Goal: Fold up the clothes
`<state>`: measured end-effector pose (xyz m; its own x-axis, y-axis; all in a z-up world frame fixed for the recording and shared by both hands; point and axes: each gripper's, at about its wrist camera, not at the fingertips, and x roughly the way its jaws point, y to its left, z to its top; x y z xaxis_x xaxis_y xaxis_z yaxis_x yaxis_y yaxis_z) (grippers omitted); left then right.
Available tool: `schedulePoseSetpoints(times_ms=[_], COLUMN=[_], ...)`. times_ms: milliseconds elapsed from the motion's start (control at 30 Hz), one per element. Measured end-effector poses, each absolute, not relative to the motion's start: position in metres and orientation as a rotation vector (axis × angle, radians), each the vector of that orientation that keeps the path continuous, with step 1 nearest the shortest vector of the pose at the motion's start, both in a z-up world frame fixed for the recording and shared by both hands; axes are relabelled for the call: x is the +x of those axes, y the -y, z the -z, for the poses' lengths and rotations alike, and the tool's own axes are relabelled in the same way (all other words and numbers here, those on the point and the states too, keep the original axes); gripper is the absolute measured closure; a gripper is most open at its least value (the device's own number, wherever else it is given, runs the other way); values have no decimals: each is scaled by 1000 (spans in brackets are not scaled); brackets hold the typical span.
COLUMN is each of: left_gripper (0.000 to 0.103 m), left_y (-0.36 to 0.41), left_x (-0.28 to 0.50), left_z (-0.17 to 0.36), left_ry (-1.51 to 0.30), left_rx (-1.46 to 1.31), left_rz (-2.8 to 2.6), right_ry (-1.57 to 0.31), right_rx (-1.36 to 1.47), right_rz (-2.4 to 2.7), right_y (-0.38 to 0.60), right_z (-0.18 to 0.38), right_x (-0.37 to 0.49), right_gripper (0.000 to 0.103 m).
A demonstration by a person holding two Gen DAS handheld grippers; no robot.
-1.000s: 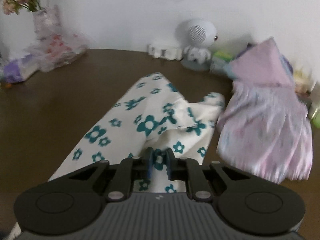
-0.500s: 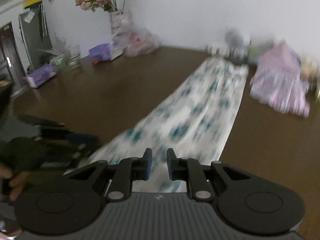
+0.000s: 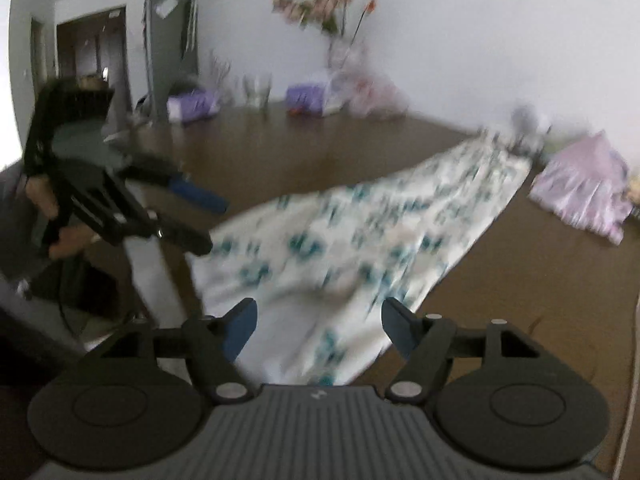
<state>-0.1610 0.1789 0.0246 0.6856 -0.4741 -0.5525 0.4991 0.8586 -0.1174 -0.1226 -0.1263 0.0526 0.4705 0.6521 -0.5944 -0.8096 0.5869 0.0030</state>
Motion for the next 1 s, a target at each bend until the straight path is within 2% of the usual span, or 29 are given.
schedulePoseSetpoints(times_ms=[33,67,133,200,267,367,433,500,567,633,800,1000], left_gripper=[32,39,46,43,33,28,26,32,63,76,92,94], left_y=[-172,-166,-158,-153,-148,-141,-139,-137,-135,-139,-144,-156], left_x=[-162,-162,-165,-171,-179,-190,-185,-180,-174,-172,-196,-217], left_z=[-22,-20,-16,-13,-11,-5,-4,-2,-1,-2,-15,-45], left_ry=[-611,-620,-622,-605,-579,-529,-532,-537,-541,-546,-561,-538], left_rx=[74,90,114,131,176,291,293,291,289,278,278,243], left_rz=[550,543,548,580,611,654,665,676,686,658,757,928], right_ry=[-595,-595,-600,-604,-598,-595,-582,-573,-563,-559,-601,-601], right_rx=[-312,-324,-342,-340,-341,-330,-313,-311,-320,-331,-300,-185], right_rz=[-919,-920,-925,-952,-982,-998,-985,-976,-972,-977,-1045,-1190], right_y=[125,122,118,117,117,117,117,117,118,119,131,155], right_z=[-48,-45,-39,-35,-29,-26,-26,-26,-26,-26,-31,-70], right_x=[-124,-124,-124,-129,-136,-136,-129,-124,-121,-125,-143,-148], right_gripper=[33,33,37,37,36,36,51,73,82,90,95,96])
